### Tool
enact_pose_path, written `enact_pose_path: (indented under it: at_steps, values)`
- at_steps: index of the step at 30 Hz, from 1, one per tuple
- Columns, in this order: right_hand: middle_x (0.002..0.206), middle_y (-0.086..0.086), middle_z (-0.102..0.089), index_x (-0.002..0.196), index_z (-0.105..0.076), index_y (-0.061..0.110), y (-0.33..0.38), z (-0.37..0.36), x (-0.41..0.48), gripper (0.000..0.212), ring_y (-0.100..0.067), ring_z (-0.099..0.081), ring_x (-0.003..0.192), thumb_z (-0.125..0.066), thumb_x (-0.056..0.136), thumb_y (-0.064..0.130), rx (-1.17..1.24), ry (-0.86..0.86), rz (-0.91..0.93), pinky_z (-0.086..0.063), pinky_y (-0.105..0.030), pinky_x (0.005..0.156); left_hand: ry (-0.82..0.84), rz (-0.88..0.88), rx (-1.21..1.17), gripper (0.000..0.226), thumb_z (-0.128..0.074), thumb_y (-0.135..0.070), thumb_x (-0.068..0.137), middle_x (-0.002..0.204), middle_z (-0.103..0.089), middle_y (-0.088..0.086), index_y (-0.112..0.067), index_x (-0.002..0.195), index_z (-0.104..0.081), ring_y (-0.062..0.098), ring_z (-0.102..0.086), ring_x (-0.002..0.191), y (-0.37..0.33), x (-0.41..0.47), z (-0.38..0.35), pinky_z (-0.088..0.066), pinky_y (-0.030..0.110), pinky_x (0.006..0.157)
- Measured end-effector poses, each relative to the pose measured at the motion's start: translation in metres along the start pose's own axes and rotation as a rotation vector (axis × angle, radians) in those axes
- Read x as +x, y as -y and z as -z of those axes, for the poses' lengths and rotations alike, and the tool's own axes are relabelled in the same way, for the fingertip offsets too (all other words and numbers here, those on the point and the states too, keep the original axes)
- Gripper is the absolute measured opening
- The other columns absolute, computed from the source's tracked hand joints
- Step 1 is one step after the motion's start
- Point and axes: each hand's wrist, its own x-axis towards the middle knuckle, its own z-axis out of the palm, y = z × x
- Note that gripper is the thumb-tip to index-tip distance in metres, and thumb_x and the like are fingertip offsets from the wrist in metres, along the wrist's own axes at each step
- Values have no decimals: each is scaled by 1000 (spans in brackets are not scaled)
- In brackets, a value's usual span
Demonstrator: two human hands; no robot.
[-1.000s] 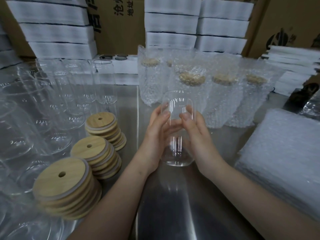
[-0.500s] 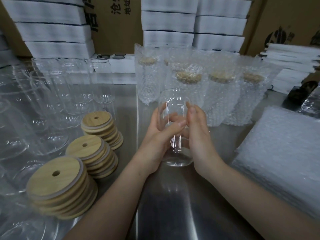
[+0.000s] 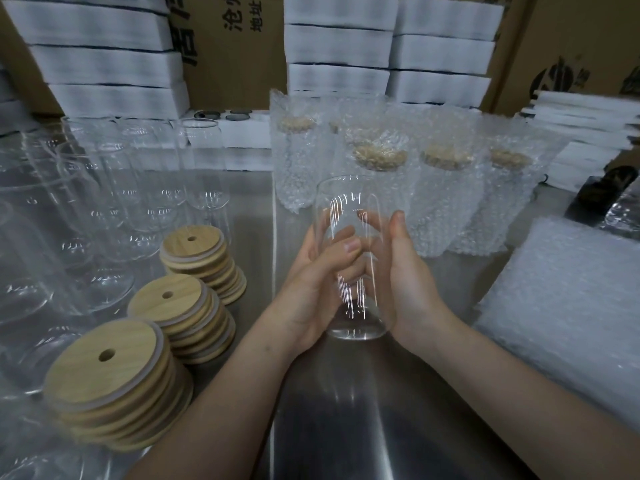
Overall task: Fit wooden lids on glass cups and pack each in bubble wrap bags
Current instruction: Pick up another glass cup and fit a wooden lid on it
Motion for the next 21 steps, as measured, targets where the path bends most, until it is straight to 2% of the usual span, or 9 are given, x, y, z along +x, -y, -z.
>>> enact_pose_path:
  at_steps: [2, 4, 6, 8, 10, 12, 13, 17, 21]
  values:
    - [86, -7, -64, 120, -59, 31, 1, -1, -1, 49, -10, -60, 53, -25, 99, 59, 53, 1, -16, -51, -25, 52, 26, 20, -14, 79, -70, -19, 68, 132, -56, 4, -27, 142, -44, 20, -67, 109, 1, 0, 2, -50, 42, 98]
    - [80, -7, -60, 117, -60, 31, 3, -2, -2, 47, -11, -56, 49, -26, 100, 59, 103, -4, -32, -48, -24, 46, 79, 45, -68, 79, -79, -22, 64, 111, -60, 3, -17, 135, -47, 15, -59, 82, 0, -1, -1, -48, 29, 73]
    - [73, -5, -58, 110, -63, 31, 5, -3, -2, 45, -12, -52, 47, -28, 100, 58, 151, -5, -53, -42, -22, 43, 139, 66, -110, 73, -79, -26, 64, 85, -52, -1, -13, 125, -42, 12, -29, 66, -1, -2, -5, -24, 27, 59]
    - [70, -5, -59, 98, -70, 33, 7, -5, -3, 49, -12, -52, 46, -29, 100, 58, 168, 1, -64, -38, -21, 42, 170, 64, -104, 65, -76, -31, 68, 79, -42, -1, -14, 121, -42, 14, -18, 66, -2, -3, -7, -14, 32, 61]
    - [79, -6, -70, 92, -75, 33, 6, -4, -3, 55, -17, -65, 59, -28, 99, 60, 189, 27, -62, -49, -23, 50, 192, 43, -85, 58, -76, -39, 70, 80, -50, 1, -12, 116, -53, 13, -36, 64, -3, -4, -6, -25, 30, 59]
    - [102, -9, -75, 110, -71, 24, 5, -2, -5, 58, -22, -73, 93, -29, 98, 62, 199, 38, -60, -58, -33, 77, 175, 44, -49, 58, -77, -50, 69, 88, -64, 4, -14, 113, -64, 16, -62, 75, -4, -6, -5, -49, 31, 68]
    - [108, -9, -74, 119, -66, 20, 5, -1, -7, 61, -22, -71, 102, -29, 97, 63, 199, 38, -66, -57, -36, 83, 145, 42, -18, 60, -75, -54, 70, 93, -68, 4, -15, 114, -65, 17, -67, 84, -4, -7, -6, -54, 33, 74]
    - [118, -14, -70, 131, -57, 16, 8, 1, -11, 68, -28, -68, 109, -30, 94, 66, 230, 37, -92, -55, -47, 90, -61, -45, 161, 65, -60, -51, 81, 111, -70, 4, -25, 139, -48, 22, -66, 100, -4, -6, -8, -57, 42, 88]
    - [109, -16, -72, 128, -51, 17, 14, -1, -12, 60, -30, -71, 88, -35, 93, 64, 282, 1, -55, -60, -48, 76, -157, -154, 120, 45, -67, -38, 82, 114, -71, 6, -28, 125, -61, 24, -70, 96, -8, -7, -7, -59, 38, 81]
